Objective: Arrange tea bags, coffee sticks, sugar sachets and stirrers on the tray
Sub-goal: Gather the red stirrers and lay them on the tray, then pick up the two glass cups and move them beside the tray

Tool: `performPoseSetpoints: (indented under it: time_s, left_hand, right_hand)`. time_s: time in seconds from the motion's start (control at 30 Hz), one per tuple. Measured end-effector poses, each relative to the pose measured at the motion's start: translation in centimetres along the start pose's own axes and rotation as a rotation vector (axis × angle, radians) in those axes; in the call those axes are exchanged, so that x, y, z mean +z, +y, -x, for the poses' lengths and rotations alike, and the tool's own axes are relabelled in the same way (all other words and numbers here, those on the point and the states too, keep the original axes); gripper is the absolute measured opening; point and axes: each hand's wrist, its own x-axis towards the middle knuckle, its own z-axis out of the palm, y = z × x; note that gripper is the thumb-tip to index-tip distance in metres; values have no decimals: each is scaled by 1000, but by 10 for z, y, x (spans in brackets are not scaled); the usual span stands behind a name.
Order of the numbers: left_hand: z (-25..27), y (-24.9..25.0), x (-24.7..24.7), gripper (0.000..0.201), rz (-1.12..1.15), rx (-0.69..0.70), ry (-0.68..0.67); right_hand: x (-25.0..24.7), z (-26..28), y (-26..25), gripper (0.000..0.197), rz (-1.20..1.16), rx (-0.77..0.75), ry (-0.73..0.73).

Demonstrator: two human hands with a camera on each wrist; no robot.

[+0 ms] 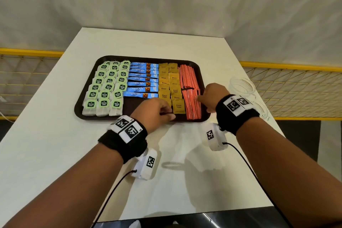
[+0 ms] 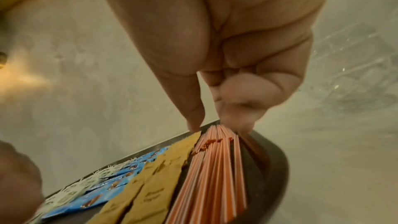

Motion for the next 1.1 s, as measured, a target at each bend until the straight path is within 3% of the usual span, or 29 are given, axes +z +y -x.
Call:
performPoseSetpoints:
  time_s: [0.13,0.27,0.33,0.43,0.67,0.8,0.97,1.1]
  left_hand:
    - [16,-36,-38,16,-86,-94,295]
    - [35,-89,-66,25,-239,-351,514]
    - [45,-105,-75,34,-264,-523,529]
    - [52,-126,-81,37,-227,-718,444]
    - [51,-153,-87,31,-176,-691,424]
    - [52,-166,-98,31,-162,-690,431]
    - [57,-189,-117,36,-145,-705,423]
    - [59,-202,-131,29,-147,-701,409]
  right_hand:
    - [5,9,17,37,64,1,63]
    - [16,13,21,36,151,63,-45]
    - [16,15,16,41,223,71,-88]
    - [16,15,12,36,221,85,-79]
    - [18,14,-4,30,186,79,-70]
    - [21,14,-20,42,181,69,-75]
    - [27,10,-45,41,132,53,-50]
    - [34,7,-65,46,104,41,-42]
